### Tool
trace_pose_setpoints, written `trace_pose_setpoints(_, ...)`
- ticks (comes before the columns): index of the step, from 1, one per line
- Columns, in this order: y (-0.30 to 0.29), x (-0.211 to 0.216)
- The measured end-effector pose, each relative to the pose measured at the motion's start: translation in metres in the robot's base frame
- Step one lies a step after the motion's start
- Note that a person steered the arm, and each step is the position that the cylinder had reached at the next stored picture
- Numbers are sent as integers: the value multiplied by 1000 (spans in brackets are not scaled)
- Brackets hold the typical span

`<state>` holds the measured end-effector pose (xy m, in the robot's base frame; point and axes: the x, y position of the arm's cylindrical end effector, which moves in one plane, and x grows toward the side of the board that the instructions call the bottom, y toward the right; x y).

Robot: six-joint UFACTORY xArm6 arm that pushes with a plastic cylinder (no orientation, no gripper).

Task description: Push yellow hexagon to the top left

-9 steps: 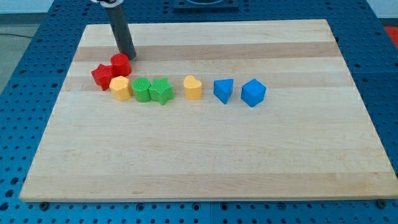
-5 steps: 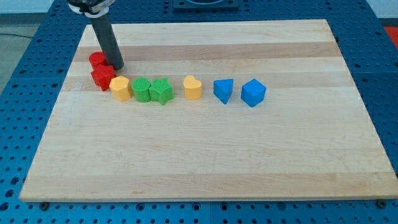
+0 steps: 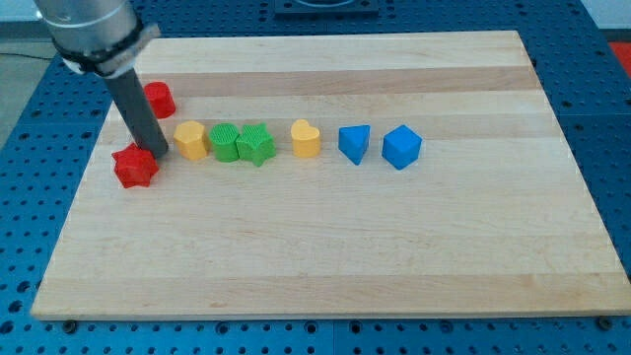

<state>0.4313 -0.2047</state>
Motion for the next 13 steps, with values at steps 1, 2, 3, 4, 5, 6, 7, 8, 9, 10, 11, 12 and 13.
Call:
trace_pose_setpoints(1, 35, 4)
trace_pose_setpoints(2, 30, -13)
trace_pose_setpoints(3, 19, -32)
trace_pose_setpoints(4, 19, -32)
trace_pose_setpoints(5, 22, -33)
trace_pose_setpoints(6, 22, -34)
trace_pose_setpoints(7, 60, -49)
trace_pose_setpoints(8, 67, -89)
trace_pose_setpoints(9, 62, -103)
trace_pose_setpoints(10, 67, -79)
trace_pose_setpoints(11, 18, -81)
trace_pose_setpoints(12, 15, -115)
trace_pose_setpoints(13, 27, -115)
